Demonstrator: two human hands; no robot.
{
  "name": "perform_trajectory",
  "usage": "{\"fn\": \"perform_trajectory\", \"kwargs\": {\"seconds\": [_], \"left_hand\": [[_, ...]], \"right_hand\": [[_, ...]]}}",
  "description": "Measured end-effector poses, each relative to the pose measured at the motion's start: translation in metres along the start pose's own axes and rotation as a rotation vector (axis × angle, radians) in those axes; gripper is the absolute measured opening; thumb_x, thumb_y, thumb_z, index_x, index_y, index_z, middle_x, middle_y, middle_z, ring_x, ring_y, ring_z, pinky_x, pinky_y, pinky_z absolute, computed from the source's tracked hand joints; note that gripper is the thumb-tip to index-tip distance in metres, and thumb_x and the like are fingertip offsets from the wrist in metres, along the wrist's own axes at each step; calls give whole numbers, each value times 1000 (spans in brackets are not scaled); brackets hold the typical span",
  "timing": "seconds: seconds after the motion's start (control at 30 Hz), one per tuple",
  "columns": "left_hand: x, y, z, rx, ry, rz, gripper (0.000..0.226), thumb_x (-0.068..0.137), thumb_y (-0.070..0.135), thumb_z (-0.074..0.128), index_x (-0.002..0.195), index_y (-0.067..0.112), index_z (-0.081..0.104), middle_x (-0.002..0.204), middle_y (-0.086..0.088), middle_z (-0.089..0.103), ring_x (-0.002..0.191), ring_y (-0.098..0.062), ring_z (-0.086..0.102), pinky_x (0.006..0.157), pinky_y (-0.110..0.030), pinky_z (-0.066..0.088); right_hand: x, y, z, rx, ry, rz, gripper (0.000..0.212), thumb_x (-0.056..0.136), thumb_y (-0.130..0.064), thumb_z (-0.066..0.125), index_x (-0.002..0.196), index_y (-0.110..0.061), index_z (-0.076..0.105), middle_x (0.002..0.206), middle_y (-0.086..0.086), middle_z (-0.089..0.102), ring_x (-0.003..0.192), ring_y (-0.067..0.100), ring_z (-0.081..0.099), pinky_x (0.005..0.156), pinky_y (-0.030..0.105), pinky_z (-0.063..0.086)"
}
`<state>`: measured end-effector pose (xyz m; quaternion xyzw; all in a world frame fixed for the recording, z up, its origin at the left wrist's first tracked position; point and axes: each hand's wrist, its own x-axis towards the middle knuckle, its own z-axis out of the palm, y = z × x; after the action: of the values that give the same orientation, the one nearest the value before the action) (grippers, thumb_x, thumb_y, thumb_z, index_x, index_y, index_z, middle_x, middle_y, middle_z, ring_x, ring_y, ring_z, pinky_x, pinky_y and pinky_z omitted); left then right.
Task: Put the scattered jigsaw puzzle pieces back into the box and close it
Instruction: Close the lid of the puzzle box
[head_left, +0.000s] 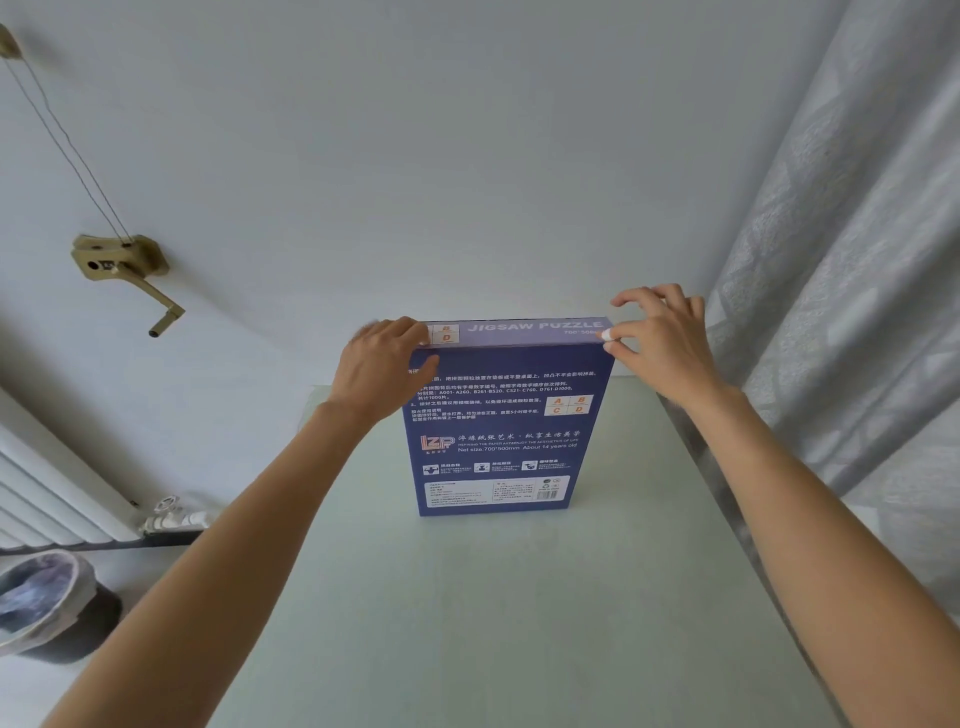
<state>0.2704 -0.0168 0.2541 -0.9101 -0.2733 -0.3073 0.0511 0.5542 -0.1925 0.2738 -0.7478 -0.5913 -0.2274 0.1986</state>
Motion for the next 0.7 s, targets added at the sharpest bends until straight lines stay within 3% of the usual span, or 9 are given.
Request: {"fn": "perform_trajectory", "kwargs": {"seconds": [0.1,0.23,0.37,0.43,0.57,0.63,0.7], "left_hand": [[5,10,-1,188,-17,-22,27,82,38,62,91,12,62,90,-2,66,89,-27,62,100,-48,33],[16,32,8,81,-96,50,32,85,40,60,108,19,62,112,1,64,108,-23,56,107,-41,28],[18,38,17,49,-80,0,26,86,36,59,109,24,63,111,5,64,102,-21,60,108,-40,24],[13,37,20,64,-42,-6,21,85,32,61,104,24,65,104,5,66,96,-21,62,108,-44,23],[7,39,16,26,-46,5,21,88,33,60,106,24,65,107,5,66,102,-22,60,109,-49,21],[6,34,12,-93,-77,-50,25,90,39,55,111,30,65,117,9,61,115,-17,51,111,-53,14],[1,26,8,-290,-73,-207,26,90,41,55,114,34,63,131,11,52,126,-17,38,110,-57,15]], "right_hand": [[-8,0,2,2,-55,-8,11,75,-23,75,86,-21,75,119,-2,61,112,27,46,84,41,31],[-1,3,-1,145,-114,94,15,79,-29,71,91,-19,74,127,-3,57,124,21,41,96,41,28],[7,-6,2,244,-295,119,41,86,-36,63,123,-20,59,142,-4,45,136,18,30,108,40,22],[6,-12,5,231,-353,82,43,88,-38,59,128,-24,54,145,-4,40,139,19,26,110,42,23],[-1,-16,10,182,-341,161,38,89,-38,57,124,-25,58,146,-1,38,134,23,31,104,43,32],[-2,-19,10,361,-303,266,32,91,-38,56,117,-21,64,139,3,46,125,23,42,97,39,38],[-3,-25,7,616,-255,387,24,94,-33,51,102,-16,67,119,5,60,109,23,54,85,32,41]]}}
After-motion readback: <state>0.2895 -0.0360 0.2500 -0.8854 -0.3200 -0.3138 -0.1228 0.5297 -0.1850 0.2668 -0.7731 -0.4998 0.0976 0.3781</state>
